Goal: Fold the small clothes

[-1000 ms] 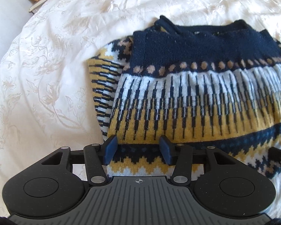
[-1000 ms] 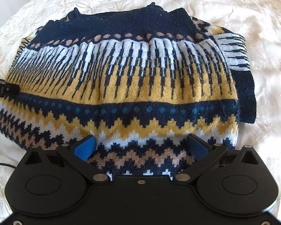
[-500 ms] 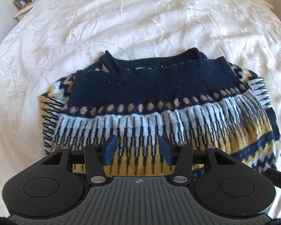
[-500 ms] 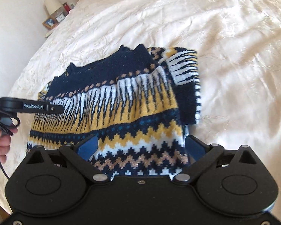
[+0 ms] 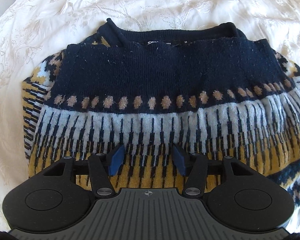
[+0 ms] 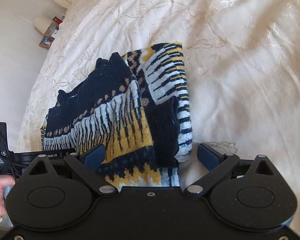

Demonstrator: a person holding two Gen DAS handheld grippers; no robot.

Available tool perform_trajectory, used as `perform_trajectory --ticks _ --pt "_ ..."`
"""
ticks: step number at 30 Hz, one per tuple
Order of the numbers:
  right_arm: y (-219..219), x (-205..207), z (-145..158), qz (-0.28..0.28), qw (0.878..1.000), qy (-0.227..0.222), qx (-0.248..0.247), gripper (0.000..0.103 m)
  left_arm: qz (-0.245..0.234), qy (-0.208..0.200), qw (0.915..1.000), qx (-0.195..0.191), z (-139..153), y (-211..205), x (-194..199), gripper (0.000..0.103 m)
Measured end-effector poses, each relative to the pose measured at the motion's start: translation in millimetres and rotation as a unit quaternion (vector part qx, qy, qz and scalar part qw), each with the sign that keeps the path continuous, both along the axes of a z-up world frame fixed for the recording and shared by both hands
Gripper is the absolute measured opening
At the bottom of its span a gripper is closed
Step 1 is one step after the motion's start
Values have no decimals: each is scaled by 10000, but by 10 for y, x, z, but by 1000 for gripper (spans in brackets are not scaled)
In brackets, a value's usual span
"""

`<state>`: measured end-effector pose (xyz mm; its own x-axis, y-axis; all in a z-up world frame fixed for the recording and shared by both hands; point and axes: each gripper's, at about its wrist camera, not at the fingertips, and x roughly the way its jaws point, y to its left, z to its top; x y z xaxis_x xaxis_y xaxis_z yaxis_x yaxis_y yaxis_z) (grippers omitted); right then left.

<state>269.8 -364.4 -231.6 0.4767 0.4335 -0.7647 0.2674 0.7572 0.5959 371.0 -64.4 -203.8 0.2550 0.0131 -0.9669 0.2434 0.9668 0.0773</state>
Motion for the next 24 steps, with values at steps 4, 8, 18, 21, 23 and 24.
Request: perform_trajectory --ticks 4,8,18,21,23,24 --pt "-40 105 -101 172 9982 -210 533 100 -21 16 10000 -13 -18 -11 3 53" --pt "15 243 -181 453 9956 -357 744 99 -66 35 10000 -30 -21 -2 -14 54" --pt "-71 249 -229 215 9958 -453 761 54 -113 56 9999 -22 -38 -53 76 56" --pt "-90 220 -228 104 9953 -394 874 47 -137 11 9999 -45 -50 -45 49 56" --pt "-17 246 -147 124 9973 -335 635 45 -159 -10 9999 -62 -53 -35 28 57" --pt "27 267 -97 127 9983 -292 494 44 -179 -19 9998 -77 -50 -21 5 57"
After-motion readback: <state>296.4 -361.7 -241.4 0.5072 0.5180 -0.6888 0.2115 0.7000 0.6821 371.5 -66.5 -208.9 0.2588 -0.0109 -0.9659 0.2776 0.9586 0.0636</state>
